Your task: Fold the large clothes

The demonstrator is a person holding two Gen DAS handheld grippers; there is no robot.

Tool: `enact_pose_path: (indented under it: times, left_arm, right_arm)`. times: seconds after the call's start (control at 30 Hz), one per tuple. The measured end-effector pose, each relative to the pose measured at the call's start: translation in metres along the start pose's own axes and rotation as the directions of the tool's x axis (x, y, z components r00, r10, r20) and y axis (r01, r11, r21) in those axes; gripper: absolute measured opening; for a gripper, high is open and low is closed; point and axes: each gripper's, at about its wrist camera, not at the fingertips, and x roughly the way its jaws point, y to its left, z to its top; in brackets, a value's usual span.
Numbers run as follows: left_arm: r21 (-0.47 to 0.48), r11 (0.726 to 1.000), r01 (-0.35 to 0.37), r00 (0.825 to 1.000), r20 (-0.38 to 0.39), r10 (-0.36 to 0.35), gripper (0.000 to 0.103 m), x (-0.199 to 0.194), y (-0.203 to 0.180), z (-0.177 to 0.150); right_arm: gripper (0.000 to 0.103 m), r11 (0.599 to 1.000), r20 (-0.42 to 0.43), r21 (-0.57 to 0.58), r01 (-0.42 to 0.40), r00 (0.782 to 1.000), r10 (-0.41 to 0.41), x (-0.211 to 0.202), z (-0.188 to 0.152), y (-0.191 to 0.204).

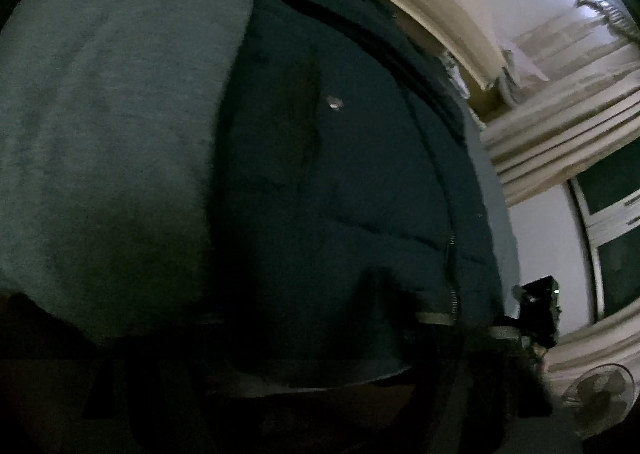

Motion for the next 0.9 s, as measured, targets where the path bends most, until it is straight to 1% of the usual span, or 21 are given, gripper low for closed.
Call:
enact_pose_path:
  times: [0.03, 0.07, 0.1, 0.13, 0.17, 0.23, 0.3, 0.37, 0.4, 0.43, 0.47, 0.5, 0.6, 0.73, 0.9]
  left_arm:
    - [-0.003, 1.000, 0.013, 1.000, 0.005, -0.013, 0.030, -0.002, 0.003, -0.005]
    - [-0.007, 1.000, 0.018, 1.000, 0.008, -0.018, 0.028, -0.002, 0.005, -0.006]
    - [-0.007, 1.000, 0.014, 1.000, 0.011, -0.014, 0.028, -0.001, 0.005, -0.007]
    - [-0.001, 1.000, 0.006, 1.000, 0.015, -0.006, 0.028, -0.001, 0.003, -0.008]
    - [0.007, 1.000, -0.004, 1.000, 0.020, 0.004, 0.028, -0.001, 0.000, -0.014]
    - [0.025, 0.999, -0.032, 0.999, 0.023, 0.032, 0.029, 0.003, -0.007, -0.014]
    - [0.022, 0.999, -0.034, 0.999, 0.023, 0.033, 0.040, 0.005, -0.008, -0.015]
    - [0.039, 0.999, -0.036, 0.999, 0.028, 0.035, 0.046, 0.010, -0.016, -0.014]
    - [0.044, 0.998, -0.044, 0.999, 0.027, 0.043, 0.046, 0.011, -0.018, -0.014]
    - [0.049, 0.997, -0.054, 0.998, 0.026, 0.053, 0.046, 0.011, -0.019, -0.013]
    - [0.057, 0.996, -0.073, 0.997, 0.024, 0.072, 0.041, 0.011, -0.020, -0.013]
    - [0.067, 0.993, -0.098, 0.995, 0.023, 0.097, 0.031, 0.013, -0.022, -0.012]
    - [0.061, 0.995, -0.083, 0.996, 0.025, 0.081, 0.023, 0.007, -0.018, -0.014]
    - [0.101, 0.990, -0.095, 0.994, 0.066, 0.088, 0.019, -0.008, -0.023, -0.019]
    - [0.123, 0.989, -0.081, 0.993, 0.093, 0.070, 0.018, -0.031, -0.023, -0.027]
  right_arm:
    - [0.082, 1.000, 0.001, 0.006, -0.003, 1.000, 0.003, -0.001, 0.001, 0.000]
    - [0.066, 1.000, -0.002, 0.001, 0.004, 1.000, -0.004, 0.000, 0.001, 0.001]
    - [0.036, 1.000, -0.010, 0.004, 0.020, 1.000, -0.020, 0.002, 0.001, 0.000]
    - [0.027, 0.999, -0.025, 0.025, 0.048, 0.999, -0.047, 0.005, 0.001, -0.005]
    - [0.027, 0.998, -0.028, 0.049, 0.038, 0.999, -0.036, 0.006, 0.001, -0.011]
    - [0.026, 0.998, -0.019, 0.046, 0.031, 0.999, -0.030, 0.006, 0.001, -0.011]
    - [0.027, 0.998, -0.013, 0.053, 0.030, 0.999, -0.030, 0.005, 0.000, -0.014]
    - [0.027, 0.997, -0.015, 0.078, 0.011, 1.000, -0.010, 0.007, -0.001, -0.019]
    - [0.027, 0.997, -0.014, 0.078, 0.005, 1.000, -0.004, 0.007, -0.001, -0.020]
    - [0.027, 0.997, -0.015, 0.071, 0.008, 1.000, -0.006, 0.007, -0.001, -0.019]
    - [0.026, 0.998, -0.017, 0.061, 0.017, 1.000, -0.016, 0.008, -0.001, -0.017]
    - [0.023, 0.998, -0.018, 0.055, 0.022, 1.000, -0.021, 0.008, -0.001, -0.017]
    - [0.016, 0.999, -0.024, 0.009, 0.050, 0.998, -0.050, 0.010, 0.001, -0.005]
    - [0.014, 0.997, -0.016, -0.058, 0.058, 0.998, -0.060, 0.002, 0.001, 0.015]
    - [0.013, 0.990, -0.010, -0.132, 0.058, 0.998, -0.060, -0.009, -0.004, 0.038]
